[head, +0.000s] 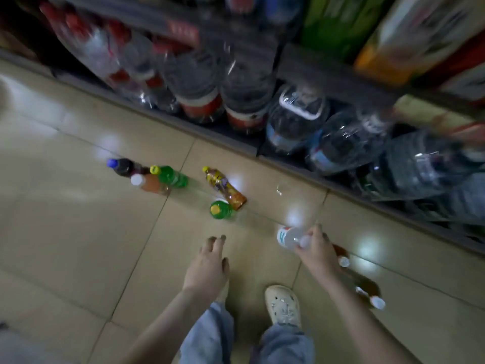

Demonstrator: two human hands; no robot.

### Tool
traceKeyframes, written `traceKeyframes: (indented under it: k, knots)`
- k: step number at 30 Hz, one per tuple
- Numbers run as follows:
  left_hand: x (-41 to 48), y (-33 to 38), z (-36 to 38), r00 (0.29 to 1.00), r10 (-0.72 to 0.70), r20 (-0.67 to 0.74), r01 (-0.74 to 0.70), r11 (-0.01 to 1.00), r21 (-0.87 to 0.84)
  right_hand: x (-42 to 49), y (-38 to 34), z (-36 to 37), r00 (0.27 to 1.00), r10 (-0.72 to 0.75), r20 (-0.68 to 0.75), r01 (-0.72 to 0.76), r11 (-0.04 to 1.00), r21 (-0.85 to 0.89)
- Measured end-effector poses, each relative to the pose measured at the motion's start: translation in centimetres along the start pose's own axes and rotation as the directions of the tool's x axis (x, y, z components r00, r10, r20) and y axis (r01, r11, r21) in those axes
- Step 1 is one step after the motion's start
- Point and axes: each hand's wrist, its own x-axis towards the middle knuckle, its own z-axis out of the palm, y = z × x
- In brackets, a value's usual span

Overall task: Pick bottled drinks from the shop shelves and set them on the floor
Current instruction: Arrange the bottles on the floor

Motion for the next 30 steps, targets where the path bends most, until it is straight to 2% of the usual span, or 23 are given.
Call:
traceKeyframes:
  k: [2,6,9,10,12,14,17,22,24,26,28,30]
  knots:
    - [3.4,-2.3,2.2,0.995,-0.038,-0.096,0.039,0.999,0.005,4.0,0.8,4.1,1.000,0.002,-0.001,-0.002,0.999,-0.035]
    - [9.3,-4.8,4.2,0.964,0.046,-0.260,-0.026,0.996,0.081,9.2,2.0,9.2,0.999,0.012,0.040,-0.009,0.996,-0.089]
    - [13.0,-5.1,4.4,0.959,0.053,-0.277,-0.014,0.990,0.140,10.7,2.2,10.3,0.996,0.084,0.036,-0.078,0.986,-0.146]
    - [13.9,-4.9,4.4,0.966,0.043,-0.254,-0.001,0.986,0.167,11.0,2.0,10.4,0.996,0.090,0.015,-0.084,0.970,-0.229]
    - [15.5,-4.4,4.3,0.982,0.020,-0.187,0.020,0.977,0.213,11.7,0.9,10.5,0.998,-0.012,-0.057,-0.017,0.872,-0.488]
    - [16.6,-4.0,4.0,0.984,-0.002,-0.179,0.040,0.978,0.207,12.7,-0.9,11.5,0.975,-0.207,-0.080,0.117,0.786,-0.607]
    - [17.5,-4.8,3.2,0.966,-0.026,-0.258,0.064,0.988,0.142,15.3,-4.6,14.3,0.898,-0.440,-0.025,0.351,0.747,-0.564]
    - [17.4,-8.6,1.4,0.926,-0.085,-0.369,0.071,0.996,-0.050,21.6,-10.2,20.4,0.836,-0.544,0.077,0.525,0.751,-0.401]
    - [17.7,-10.1,0.7,0.905,-0.106,-0.411,0.078,0.993,-0.084,23.8,-11.8,22.9,0.857,-0.505,0.101,0.503,0.779,-0.374]
    - [18.2,-11.7,0.1,0.879,-0.146,-0.454,0.106,0.988,-0.112,25.5,-12.9,24.8,0.920,-0.365,0.146,0.392,0.871,-0.295]
    - [18.5,-12.7,-0.1,0.854,-0.168,-0.492,0.119,0.985,-0.128,26.4,-13.3,25.8,0.951,-0.241,0.194,0.285,0.927,-0.244]
    - [18.4,-12.8,0.1,0.832,-0.152,-0.533,0.108,0.988,-0.113,26.2,-13.0,26.1,0.953,-0.241,0.185,0.271,0.950,-0.156]
